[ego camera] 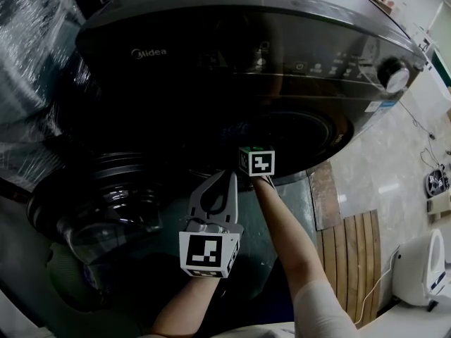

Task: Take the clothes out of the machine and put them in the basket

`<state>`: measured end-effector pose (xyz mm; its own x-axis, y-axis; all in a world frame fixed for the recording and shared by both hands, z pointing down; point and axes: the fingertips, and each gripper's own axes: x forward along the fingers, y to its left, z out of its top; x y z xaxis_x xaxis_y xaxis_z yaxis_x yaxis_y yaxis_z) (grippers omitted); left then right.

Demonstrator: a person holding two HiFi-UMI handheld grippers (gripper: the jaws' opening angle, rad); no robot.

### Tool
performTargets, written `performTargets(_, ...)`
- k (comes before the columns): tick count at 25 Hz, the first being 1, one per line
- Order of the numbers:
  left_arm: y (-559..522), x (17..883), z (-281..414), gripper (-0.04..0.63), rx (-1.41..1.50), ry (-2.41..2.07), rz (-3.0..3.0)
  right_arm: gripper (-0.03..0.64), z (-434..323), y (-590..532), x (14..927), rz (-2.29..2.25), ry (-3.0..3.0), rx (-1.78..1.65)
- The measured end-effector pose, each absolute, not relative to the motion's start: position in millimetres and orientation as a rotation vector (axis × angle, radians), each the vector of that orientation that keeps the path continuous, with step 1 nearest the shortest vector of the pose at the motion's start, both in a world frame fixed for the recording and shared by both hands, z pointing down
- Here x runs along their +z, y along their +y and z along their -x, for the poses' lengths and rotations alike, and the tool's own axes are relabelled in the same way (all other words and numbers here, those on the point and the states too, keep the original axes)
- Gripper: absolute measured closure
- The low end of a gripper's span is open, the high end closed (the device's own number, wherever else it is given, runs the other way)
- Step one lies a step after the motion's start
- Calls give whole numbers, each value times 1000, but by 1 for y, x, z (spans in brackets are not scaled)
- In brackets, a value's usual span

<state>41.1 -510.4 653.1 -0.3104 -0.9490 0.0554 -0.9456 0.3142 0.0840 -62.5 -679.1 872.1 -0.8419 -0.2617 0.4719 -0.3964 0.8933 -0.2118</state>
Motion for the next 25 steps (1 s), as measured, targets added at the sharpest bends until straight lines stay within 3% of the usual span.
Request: performTargets(25,-505,659,-37,574,-181,-2389,-1768,261,99,-678,883,-458,-2550,494)
